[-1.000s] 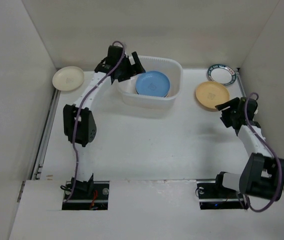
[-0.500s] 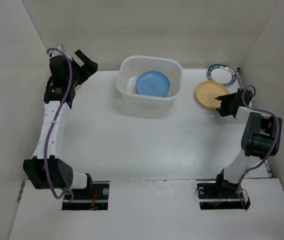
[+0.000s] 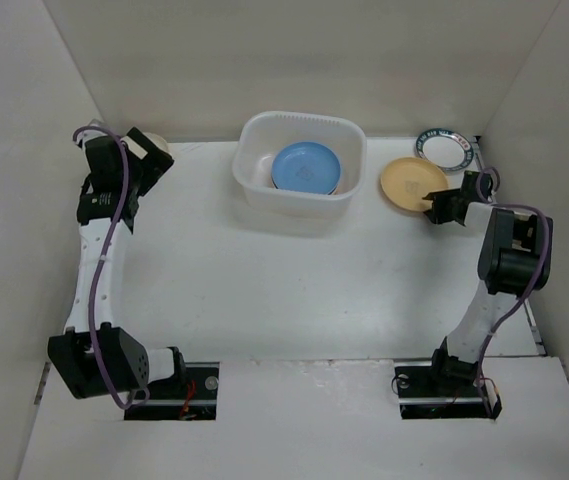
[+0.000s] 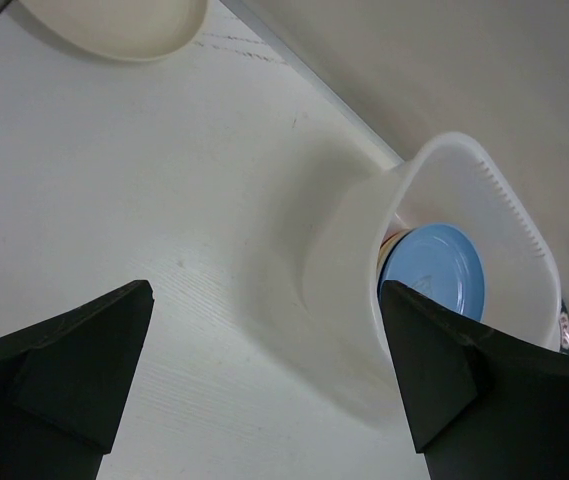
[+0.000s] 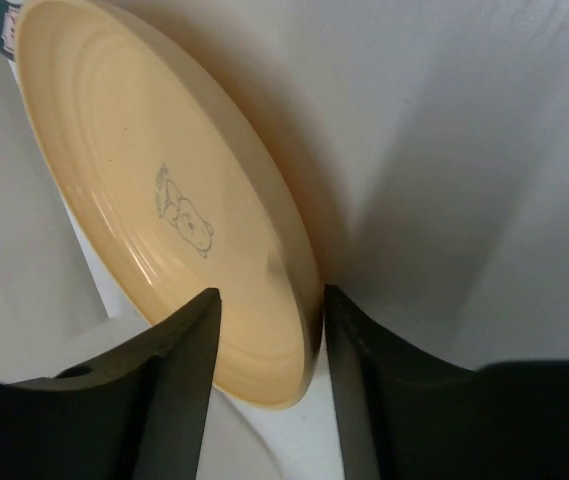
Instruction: Place the plates into the plastic bin on the countertop
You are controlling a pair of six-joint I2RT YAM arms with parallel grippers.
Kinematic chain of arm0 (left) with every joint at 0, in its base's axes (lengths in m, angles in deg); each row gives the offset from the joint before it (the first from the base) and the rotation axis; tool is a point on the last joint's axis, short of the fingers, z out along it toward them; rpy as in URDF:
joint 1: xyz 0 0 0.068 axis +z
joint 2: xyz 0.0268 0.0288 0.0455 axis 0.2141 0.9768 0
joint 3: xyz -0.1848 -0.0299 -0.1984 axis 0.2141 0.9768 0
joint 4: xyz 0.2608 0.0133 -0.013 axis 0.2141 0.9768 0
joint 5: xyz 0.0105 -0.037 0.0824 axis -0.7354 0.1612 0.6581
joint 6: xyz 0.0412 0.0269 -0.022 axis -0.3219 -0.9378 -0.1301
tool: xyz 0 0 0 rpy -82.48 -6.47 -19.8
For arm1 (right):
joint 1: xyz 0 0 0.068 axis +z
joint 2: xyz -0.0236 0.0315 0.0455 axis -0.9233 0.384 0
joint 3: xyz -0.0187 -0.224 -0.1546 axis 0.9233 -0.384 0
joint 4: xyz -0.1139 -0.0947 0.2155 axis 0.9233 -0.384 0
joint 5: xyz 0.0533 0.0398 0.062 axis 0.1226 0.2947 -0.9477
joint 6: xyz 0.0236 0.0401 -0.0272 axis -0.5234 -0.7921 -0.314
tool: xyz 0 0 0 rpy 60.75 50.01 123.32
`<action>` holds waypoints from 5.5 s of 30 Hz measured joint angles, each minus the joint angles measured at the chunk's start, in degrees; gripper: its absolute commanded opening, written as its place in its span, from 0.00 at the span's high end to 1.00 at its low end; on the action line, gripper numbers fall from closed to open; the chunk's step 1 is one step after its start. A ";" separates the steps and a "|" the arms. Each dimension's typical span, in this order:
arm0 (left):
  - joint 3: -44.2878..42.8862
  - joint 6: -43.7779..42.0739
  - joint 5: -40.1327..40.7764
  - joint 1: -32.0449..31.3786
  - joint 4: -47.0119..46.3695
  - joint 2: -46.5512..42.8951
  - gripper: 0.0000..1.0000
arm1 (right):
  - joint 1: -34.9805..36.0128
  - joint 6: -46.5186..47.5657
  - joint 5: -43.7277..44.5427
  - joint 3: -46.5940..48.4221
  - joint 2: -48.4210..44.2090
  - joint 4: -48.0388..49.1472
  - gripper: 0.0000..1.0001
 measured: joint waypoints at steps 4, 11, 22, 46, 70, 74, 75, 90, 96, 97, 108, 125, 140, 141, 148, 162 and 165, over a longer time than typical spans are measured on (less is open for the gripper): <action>0.72 0.22 -0.04 0.22 0.11 0.00 0.00 | 0.57 -0.33 0.02 1.07 1.68 -0.81 0.76; 2.89 0.92 0.02 1.16 -0.04 -0.09 0.00 | 0.61 -0.42 -0.24 0.94 1.68 -1.90 1.00; 12.17 5.86 0.07 2.51 -3.30 -1.07 0.00 | 4.83 0.87 -4.39 1.16 -18.53 -2.38 1.00; 27.26 10.12 -0.20 6.73 -5.95 -10.47 0.00 | 30.71 25.77 -1.64 50.18 14.86 -31.63 0.94; 21.44 17.44 0.31 10.75 -18.23 12.20 0.00 | 30.99 32.44 -2.25 36.48 -9.66 -25.79 0.19; 15.50 20.33 0.59 10.93 -23.58 21.92 0.03 | 30.99 32.41 -4.37 25.18 -24.13 -19.12 0.19; 13.88 21.18 0.63 11.02 -24.90 24.35 0.06 | 31.01 32.41 -4.79 22.80 -26.88 -18.16 0.19; -3.61 32.26 -0.37 11.98 -35.69 48.11 0.24 | 30.99 32.37 -4.90 7.21 -41.13 -17.20 0.21; -10.03 34.73 -0.90 12.33 -37.57 53.92 0.38 | 30.88 31.74 -3.32 5.35 -45.11 -17.53 0.21; -11.21 35.01 -1.07 12.33 -37.70 54.97 0.40 | 30.86 31.69 -3.06 5.07 -45.55 -17.68 0.21; -18.05 36.00 -2.89 12.37 -36.65 61.46 0.89 | 28.37 29.86 -1.09 1.95 -48.63 -18.16 0.22; 4.90 31.54 -10.23 9.33 -33.22 28.11 0.92 | 20.04 29.07 -2.97 -4.42 -48.70 -17.73 0.23; -22.69 20.15 -20.13 -14.80 -20.76 32.15 0.91 | 16.72 27.82 -4.33 -11.10 -55.45 -17.75 0.23; -24.04 19.45 -20.63 -16.00 -19.67 33.62 0.90 | 16.68 27.80 -4.33 -11.56 -56.19 -17.73 0.23; -32.09 13.90 -21.68 -22.23 -11.78 45.31 0.87 | 14.27 27.23 -4.31 -14.16 -60.24 -17.92 0.23; -39.10 6.01 -20.79 -26.77 -0.61 53.40 0.43 | 6.54 24.70 -3.48 -15.23 -56.50 -16.13 0.22; -39.12 4.50 -19.89 -26.71 0.13 53.13 0.22 | 4.39 21.99 -2.21 -15.21 -51.41 -13.46 0.23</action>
